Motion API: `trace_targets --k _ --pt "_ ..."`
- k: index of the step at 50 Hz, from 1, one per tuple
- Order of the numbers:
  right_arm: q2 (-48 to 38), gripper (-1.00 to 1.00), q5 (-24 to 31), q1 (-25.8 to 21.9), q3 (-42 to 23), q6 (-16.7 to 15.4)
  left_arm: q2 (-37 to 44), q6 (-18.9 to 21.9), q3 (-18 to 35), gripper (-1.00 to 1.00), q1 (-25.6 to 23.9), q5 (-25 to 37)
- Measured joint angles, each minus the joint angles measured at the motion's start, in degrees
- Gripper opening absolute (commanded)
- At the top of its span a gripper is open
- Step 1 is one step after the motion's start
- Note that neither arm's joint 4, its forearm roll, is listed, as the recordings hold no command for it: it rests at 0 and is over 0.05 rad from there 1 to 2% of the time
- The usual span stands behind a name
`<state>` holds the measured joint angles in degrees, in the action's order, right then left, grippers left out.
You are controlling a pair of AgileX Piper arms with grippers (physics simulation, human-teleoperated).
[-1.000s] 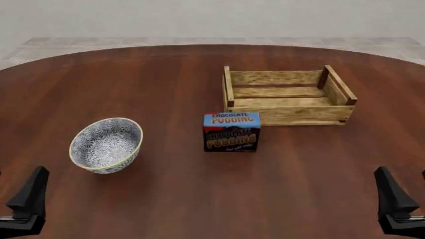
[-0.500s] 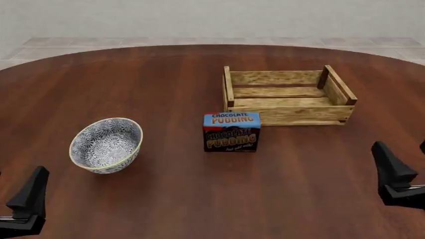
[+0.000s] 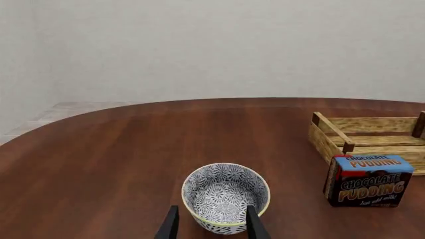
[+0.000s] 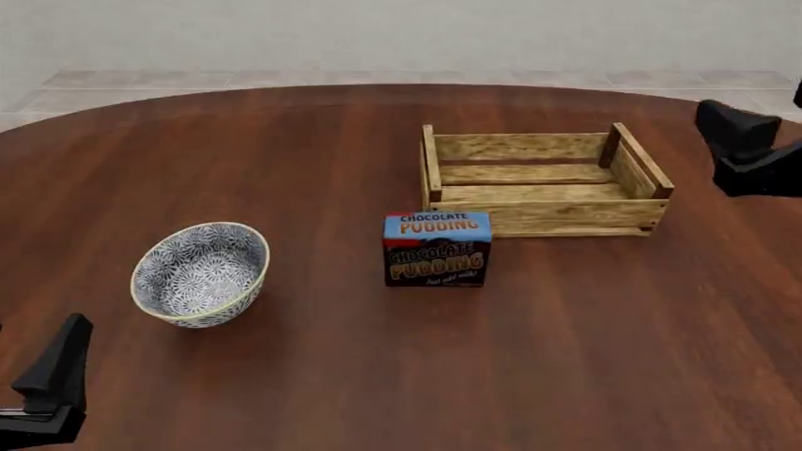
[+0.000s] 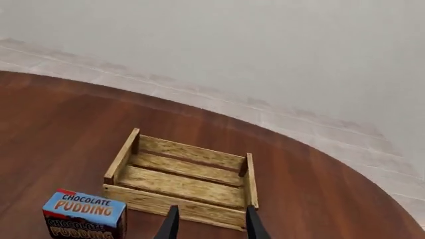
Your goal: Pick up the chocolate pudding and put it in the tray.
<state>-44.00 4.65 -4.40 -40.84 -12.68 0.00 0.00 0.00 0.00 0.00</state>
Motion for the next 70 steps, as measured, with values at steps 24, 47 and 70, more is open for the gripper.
trace_targets --k 24,47,70 --pt "-24.6 1.0 7.9 -12.2 -27.8 -14.7 0.0 0.0 0.0 1.0 0.0 0.0" --pt "-45.8 1.0 21.0 -20.2 -50.6 -24.4 0.0 0.0 0.0 1.0 0.0 0.0" --pt "-56.7 1.0 32.2 -24.0 -60.5 -31.3 0.0 0.0 0.0 1.0 0.0 0.0"
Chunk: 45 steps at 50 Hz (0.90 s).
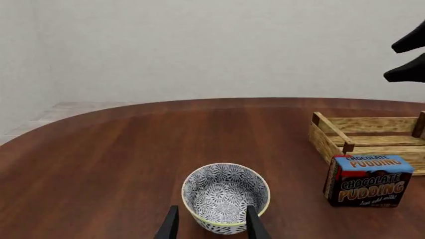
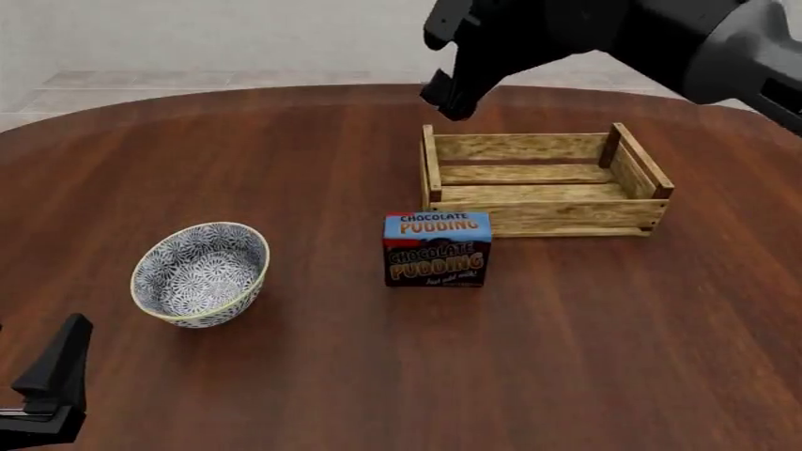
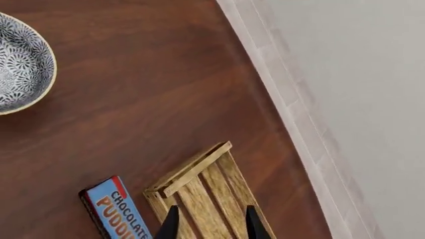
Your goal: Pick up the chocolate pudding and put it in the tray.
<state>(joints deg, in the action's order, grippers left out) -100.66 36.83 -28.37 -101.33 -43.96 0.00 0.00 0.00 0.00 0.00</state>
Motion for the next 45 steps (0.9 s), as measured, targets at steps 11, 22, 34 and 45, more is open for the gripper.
trace_targets --k 11,22,34,45 --pt "-3.0 1.0 4.5 -2.4 -1.9 -3.2 0.0 0.0 0.0 1.0 0.0 0.0" --pt "-4.5 1.0 7.9 -5.2 -1.6 -5.6 0.0 0.0 0.0 1.0 0.0 0.0" --pt "-5.3 1.0 11.3 -6.7 -0.4 -7.1 0.0 0.0 0.0 1.0 0.0 0.0" --pt "-5.9 1.0 13.3 -7.1 1.2 -7.9 0.0 0.0 0.0 1.0 0.0 0.0"
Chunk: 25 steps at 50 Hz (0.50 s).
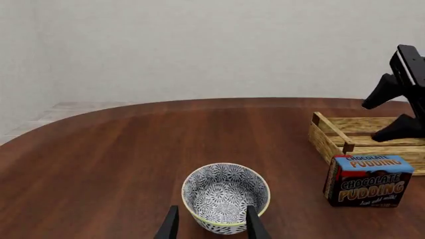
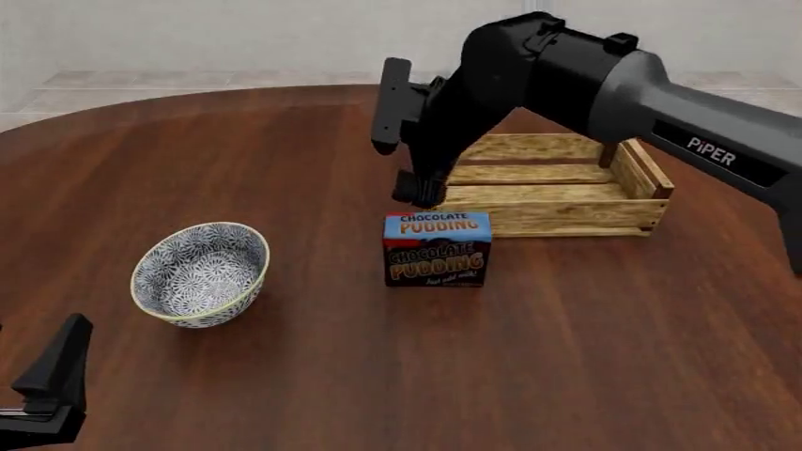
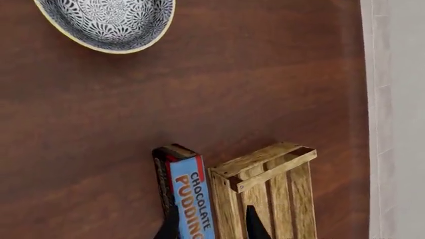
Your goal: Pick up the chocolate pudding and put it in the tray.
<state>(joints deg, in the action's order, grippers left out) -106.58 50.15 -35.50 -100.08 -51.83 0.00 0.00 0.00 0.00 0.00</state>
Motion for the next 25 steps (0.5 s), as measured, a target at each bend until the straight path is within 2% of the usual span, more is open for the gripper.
trace_targets --k 25 --pt "-1.6 1.0 3.6 1.3 2.6 -4.6 0.0 0.0 0.0 1.0 0.0 0.0"
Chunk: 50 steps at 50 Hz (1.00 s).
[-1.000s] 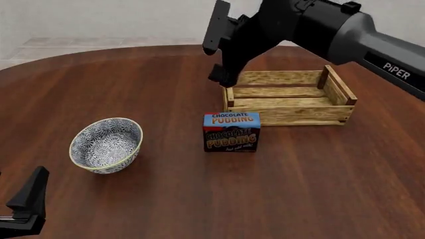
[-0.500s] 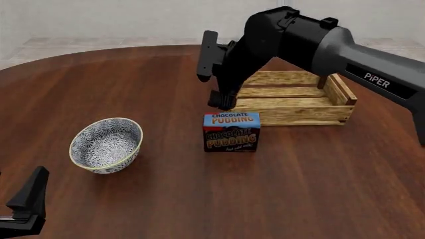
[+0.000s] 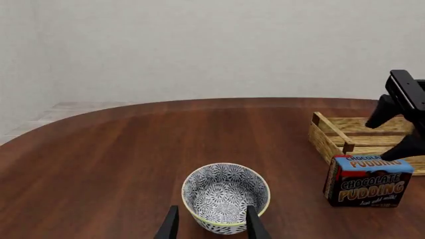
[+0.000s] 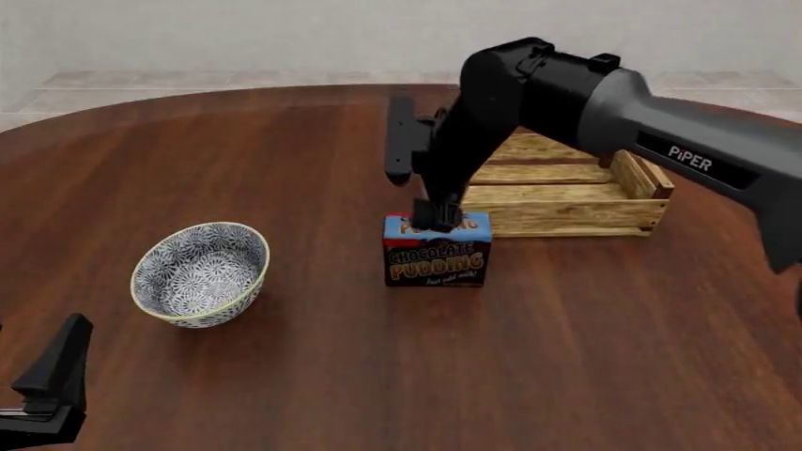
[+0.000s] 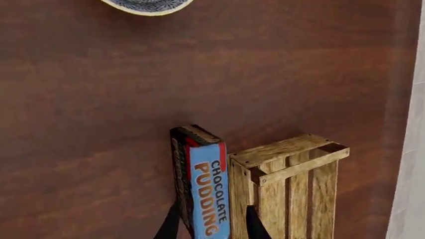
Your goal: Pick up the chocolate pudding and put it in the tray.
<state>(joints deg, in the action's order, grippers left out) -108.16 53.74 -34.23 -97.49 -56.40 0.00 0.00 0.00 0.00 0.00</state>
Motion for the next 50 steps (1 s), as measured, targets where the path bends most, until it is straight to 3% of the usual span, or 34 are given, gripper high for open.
trace_targets --k 30,50 --pt "-1.4 1.0 2.4 3.6 2.3 -7.6 0.0 0.0 0.0 1.0 0.0 0.0" --pt "-2.6 1.0 1.8 3.4 2.1 -6.9 0.0 0.0 0.0 1.0 0.0 0.0"
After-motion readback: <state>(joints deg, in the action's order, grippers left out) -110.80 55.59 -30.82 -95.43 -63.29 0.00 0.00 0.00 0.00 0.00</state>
